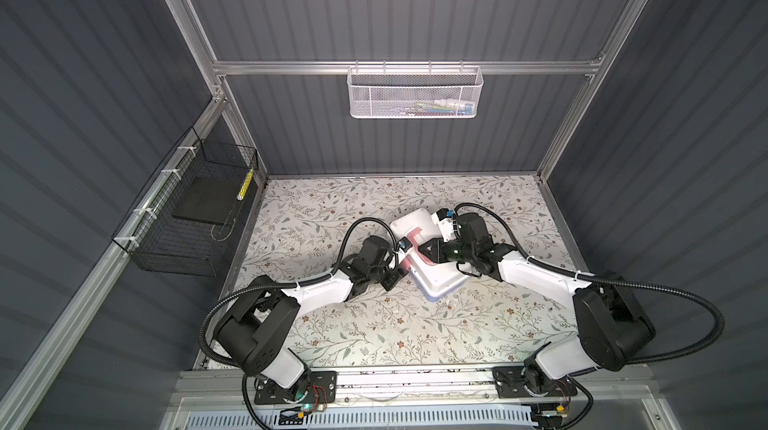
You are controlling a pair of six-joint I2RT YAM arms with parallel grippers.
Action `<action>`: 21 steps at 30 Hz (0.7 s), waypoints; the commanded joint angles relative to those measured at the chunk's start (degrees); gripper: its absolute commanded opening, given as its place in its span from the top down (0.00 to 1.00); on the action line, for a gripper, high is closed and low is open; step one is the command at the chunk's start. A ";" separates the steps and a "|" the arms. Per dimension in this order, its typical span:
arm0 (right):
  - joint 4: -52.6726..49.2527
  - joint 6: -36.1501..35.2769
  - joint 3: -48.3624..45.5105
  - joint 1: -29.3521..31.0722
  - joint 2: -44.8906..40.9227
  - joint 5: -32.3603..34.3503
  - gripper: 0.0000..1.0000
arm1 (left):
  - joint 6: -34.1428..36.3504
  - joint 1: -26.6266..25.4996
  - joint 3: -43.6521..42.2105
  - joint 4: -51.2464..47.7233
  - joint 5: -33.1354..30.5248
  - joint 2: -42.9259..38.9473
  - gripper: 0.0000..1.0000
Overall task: Pack the tool kit
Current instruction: 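Hold the box by the handle with the right gripper and clasp with the left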
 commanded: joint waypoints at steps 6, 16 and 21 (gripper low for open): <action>-11.15 0.51 -3.33 -0.40 3.29 2.67 0.78 | 1.23 0.34 1.44 -2.34 0.68 0.84 0.73; -10.71 0.67 -3.48 -0.36 3.33 2.32 0.77 | 1.14 0.34 2.66 -2.30 1.12 2.74 0.73; -10.62 0.70 -3.77 -0.36 3.19 2.30 0.77 | 1.32 0.34 3.16 -2.10 1.12 2.92 0.73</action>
